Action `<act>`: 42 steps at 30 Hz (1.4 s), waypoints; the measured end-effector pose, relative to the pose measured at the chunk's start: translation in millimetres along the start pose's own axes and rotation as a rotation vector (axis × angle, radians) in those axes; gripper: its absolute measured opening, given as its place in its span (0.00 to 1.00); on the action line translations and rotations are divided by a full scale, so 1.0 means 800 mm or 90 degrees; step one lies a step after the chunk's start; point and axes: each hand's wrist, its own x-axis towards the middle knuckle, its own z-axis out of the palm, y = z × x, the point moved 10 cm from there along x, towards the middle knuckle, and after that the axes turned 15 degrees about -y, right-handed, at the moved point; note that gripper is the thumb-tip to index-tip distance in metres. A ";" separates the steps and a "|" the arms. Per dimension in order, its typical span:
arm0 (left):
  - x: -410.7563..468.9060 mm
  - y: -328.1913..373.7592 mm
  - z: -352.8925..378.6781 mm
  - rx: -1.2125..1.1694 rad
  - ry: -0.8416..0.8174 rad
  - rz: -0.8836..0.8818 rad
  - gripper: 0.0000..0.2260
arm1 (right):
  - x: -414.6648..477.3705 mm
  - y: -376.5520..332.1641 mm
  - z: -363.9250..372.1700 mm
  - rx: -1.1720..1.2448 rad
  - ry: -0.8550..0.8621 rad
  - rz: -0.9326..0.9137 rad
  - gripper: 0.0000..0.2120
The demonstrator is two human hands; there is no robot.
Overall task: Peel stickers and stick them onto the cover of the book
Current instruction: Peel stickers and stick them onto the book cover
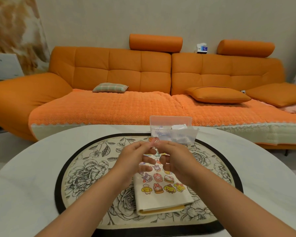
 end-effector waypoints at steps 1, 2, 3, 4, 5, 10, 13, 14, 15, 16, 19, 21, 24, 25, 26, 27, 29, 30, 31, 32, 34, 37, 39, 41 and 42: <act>-0.002 0.002 0.002 0.015 0.003 0.007 0.11 | 0.000 0.005 0.004 0.017 -0.023 0.014 0.11; -0.004 0.005 0.002 0.033 0.010 0.012 0.11 | -0.001 0.008 0.008 0.025 -0.038 0.023 0.10; -0.006 0.007 0.001 0.056 0.022 0.014 0.11 | -0.002 0.008 0.010 0.020 -0.042 0.027 0.09; -0.009 0.009 -0.002 0.080 0.038 0.015 0.12 | -0.005 0.006 0.009 -0.005 -0.033 0.030 0.10; -0.011 0.012 -0.006 0.117 0.053 0.018 0.12 | -0.008 0.002 0.005 -0.055 -0.009 0.030 0.10; -0.024 0.029 -0.010 0.421 0.082 0.033 0.11 | -0.024 -0.034 -0.015 -0.364 0.113 -0.036 0.10; -0.029 0.030 -0.004 0.515 0.053 0.027 0.10 | -0.027 -0.042 -0.009 -0.418 0.084 -0.068 0.08; -0.031 0.030 0.000 0.544 0.041 0.028 0.09 | -0.028 -0.044 -0.003 -0.439 0.062 -0.078 0.06; -0.034 0.031 0.003 0.559 0.032 0.030 0.09 | -0.029 -0.046 0.003 -0.467 0.043 -0.082 0.05; -0.037 0.032 0.005 0.572 0.027 0.033 0.09 | -0.030 -0.046 0.008 -0.494 0.032 -0.083 0.05; -0.047 0.035 0.005 0.623 0.036 0.034 0.10 | -0.034 -0.046 0.013 -0.548 0.038 -0.081 0.07; -0.051 0.033 0.001 0.631 0.043 0.019 0.10 | -0.035 -0.046 0.015 -0.561 0.038 -0.079 0.07; -0.055 0.028 -0.001 0.642 0.029 0.000 0.10 | -0.038 -0.044 0.020 -0.566 0.018 -0.063 0.07; -0.056 0.026 -0.001 0.651 0.023 -0.011 0.11 | -0.039 -0.041 0.022 -0.556 0.004 -0.054 0.08; -0.057 0.024 -0.001 0.654 0.018 -0.026 0.11 | -0.041 -0.038 0.023 -0.539 -0.009 -0.043 0.08; -0.058 0.020 -0.001 0.639 0.011 -0.047 0.12 | -0.042 -0.034 0.023 -0.523 -0.015 -0.029 0.09; -0.060 0.010 -0.004 0.560 -0.001 -0.106 0.12 | -0.045 -0.022 0.019 -0.490 -0.009 0.010 0.10; -0.062 0.003 -0.006 0.506 -0.002 -0.141 0.12 | -0.047 -0.014 0.018 -0.467 -0.002 0.033 0.10; -0.062 -0.003 -0.009 0.460 -0.002 -0.176 0.11 | -0.048 -0.005 0.017 -0.442 0.001 0.054 0.10; -0.064 -0.008 -0.012 0.432 -0.001 -0.203 0.11 | -0.049 0.004 0.018 -0.418 -0.001 0.073 0.10; -0.065 -0.014 -0.017 0.432 0.005 -0.218 0.10 | -0.051 0.016 0.020 -0.386 -0.006 0.097 0.10; -0.061 -0.003 -0.035 0.571 0.068 -0.137 0.07 | -0.056 0.025 0.020 -0.371 -0.024 0.118 0.10; -0.059 0.004 -0.036 0.663 0.090 -0.057 0.08 | -0.060 0.034 0.021 -0.394 -0.054 0.150 0.12; -0.054 0.000 -0.024 0.717 0.036 0.016 0.08 | -0.064 0.044 0.024 -0.421 -0.086 0.186 0.13; -0.053 -0.005 -0.017 0.736 -0.004 0.035 0.09 | -0.065 0.049 0.027 -0.431 -0.100 0.194 0.13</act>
